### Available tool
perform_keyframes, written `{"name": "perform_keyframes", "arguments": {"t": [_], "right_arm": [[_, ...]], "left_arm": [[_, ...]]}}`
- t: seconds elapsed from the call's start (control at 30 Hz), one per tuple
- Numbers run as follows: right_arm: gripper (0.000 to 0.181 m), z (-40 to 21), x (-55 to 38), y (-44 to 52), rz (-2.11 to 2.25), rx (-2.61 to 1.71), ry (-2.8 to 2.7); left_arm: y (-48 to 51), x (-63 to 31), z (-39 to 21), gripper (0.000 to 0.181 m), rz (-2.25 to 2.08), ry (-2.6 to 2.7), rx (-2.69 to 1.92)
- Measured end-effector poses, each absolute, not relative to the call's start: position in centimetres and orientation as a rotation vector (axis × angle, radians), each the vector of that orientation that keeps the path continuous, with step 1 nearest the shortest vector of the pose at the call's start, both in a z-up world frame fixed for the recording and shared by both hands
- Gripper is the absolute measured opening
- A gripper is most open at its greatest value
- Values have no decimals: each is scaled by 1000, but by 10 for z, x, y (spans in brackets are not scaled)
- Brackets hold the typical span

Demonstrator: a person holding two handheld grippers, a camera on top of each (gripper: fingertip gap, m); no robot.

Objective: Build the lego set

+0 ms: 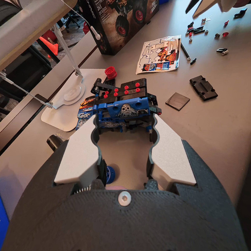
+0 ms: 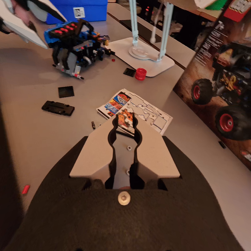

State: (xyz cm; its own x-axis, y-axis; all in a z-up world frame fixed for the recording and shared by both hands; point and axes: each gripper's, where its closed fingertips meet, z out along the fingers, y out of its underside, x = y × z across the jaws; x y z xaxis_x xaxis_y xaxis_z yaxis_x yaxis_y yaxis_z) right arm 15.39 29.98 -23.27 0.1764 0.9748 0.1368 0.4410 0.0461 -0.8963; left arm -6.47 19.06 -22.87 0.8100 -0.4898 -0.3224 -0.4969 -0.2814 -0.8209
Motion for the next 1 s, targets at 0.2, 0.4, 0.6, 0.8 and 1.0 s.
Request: {"name": "perform_keyframes", "arguments": {"t": [0.2, 0.4, 0.6, 0.8, 1.0], "right_arm": [[27, -233, 133, 247, 767, -1310, -1646], [35, -242, 118, 217, 801, -1249, -1764], [40, -244, 98, 208, 855, -1299, -1785], [47, -271, 92, 199, 786, -1388, -1932], [42, -292, 92, 191, 741, -1419, -2030]], "left_arm": [[190, -65, -225, 77, 10, 735, -1910], [191, -62, -223, 76, 0, 735, -1901], [191, -62, -220, 76, 4, 737, -1893], [190, -65, -217, 76, 11, 726, -1884], [189, -64, -215, 76, 17, 731, -1877]]}}
